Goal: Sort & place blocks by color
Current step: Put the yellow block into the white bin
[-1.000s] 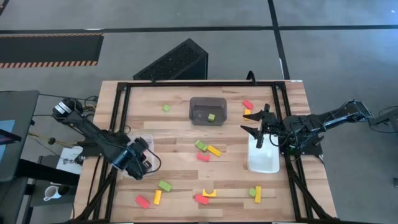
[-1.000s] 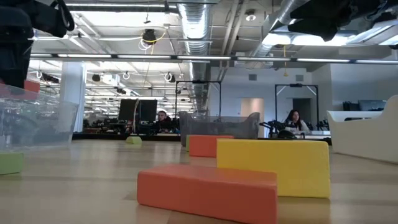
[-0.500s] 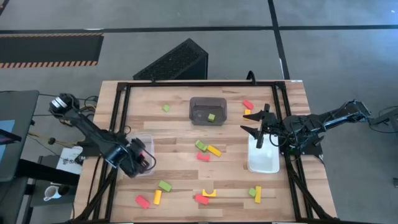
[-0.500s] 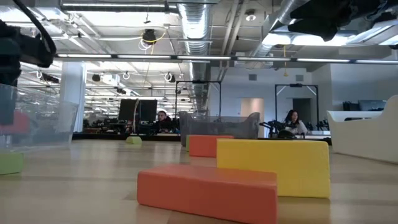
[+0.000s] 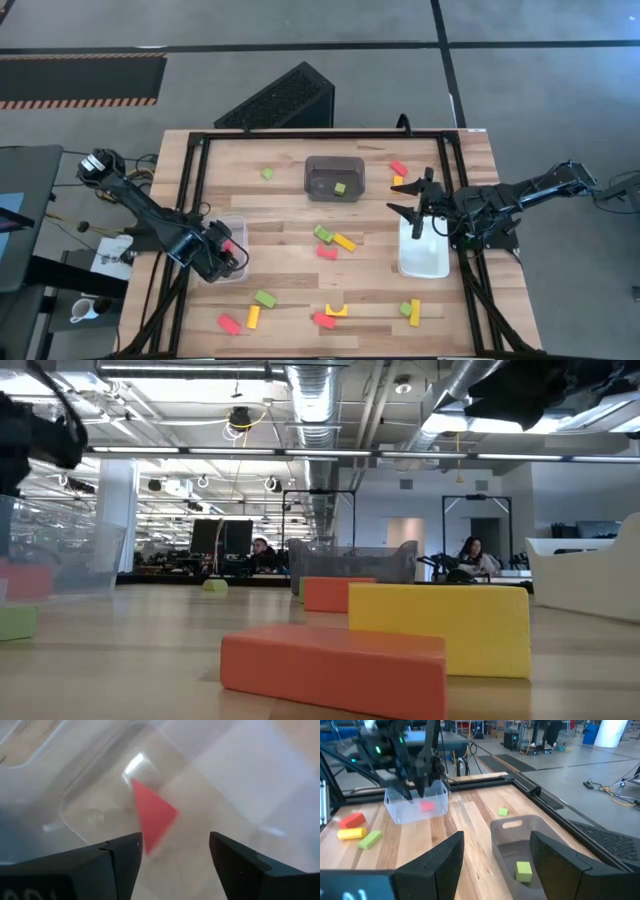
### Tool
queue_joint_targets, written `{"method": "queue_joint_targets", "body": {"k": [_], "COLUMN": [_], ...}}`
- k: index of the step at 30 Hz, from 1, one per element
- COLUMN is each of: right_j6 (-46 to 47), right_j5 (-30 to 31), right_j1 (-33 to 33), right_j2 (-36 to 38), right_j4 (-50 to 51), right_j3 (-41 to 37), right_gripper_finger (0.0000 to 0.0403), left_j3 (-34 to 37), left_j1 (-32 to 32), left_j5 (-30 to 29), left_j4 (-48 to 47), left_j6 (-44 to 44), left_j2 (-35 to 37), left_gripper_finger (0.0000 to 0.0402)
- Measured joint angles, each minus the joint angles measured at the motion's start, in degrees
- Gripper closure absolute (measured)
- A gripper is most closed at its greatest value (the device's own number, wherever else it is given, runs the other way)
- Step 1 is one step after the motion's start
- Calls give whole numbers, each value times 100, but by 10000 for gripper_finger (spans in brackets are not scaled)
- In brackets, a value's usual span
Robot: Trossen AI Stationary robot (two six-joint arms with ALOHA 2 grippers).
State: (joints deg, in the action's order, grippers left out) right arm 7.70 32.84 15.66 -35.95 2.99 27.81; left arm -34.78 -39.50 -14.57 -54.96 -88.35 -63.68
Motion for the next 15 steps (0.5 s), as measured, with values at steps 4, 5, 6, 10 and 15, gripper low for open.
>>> {"method": "queue_joint_targets", "body": {"k": [4, 5, 6, 10, 15], "right_j6": [-13, -41, -51, -58, -19], "right_j5": [9, 8, 7, 21, 24], "right_j1": [-14, -30, -57, -151, -272], "right_j2": [5, 5, 5, 5, 5], "right_j4": [23, 23, 23, 39, 122], "right_j3": [0, 0, 0, 0, 0], "right_gripper_finger": [155, 155, 155, 155, 155], "left_j3": [-775, -922, -1022, -1113, -750], "left_j1": [-31, -66, -108, -175, -158], "left_j5": [-961, -1497, -2079, -3365, -4323], "left_j4": [-399, -339, -213, 910, 2464], "left_j6": [502, 705, 932, 2314, 3624], "left_j2": [1, 2, 3, 2, 4], "left_gripper_finger": [183, 184, 186, 198, 219]}}
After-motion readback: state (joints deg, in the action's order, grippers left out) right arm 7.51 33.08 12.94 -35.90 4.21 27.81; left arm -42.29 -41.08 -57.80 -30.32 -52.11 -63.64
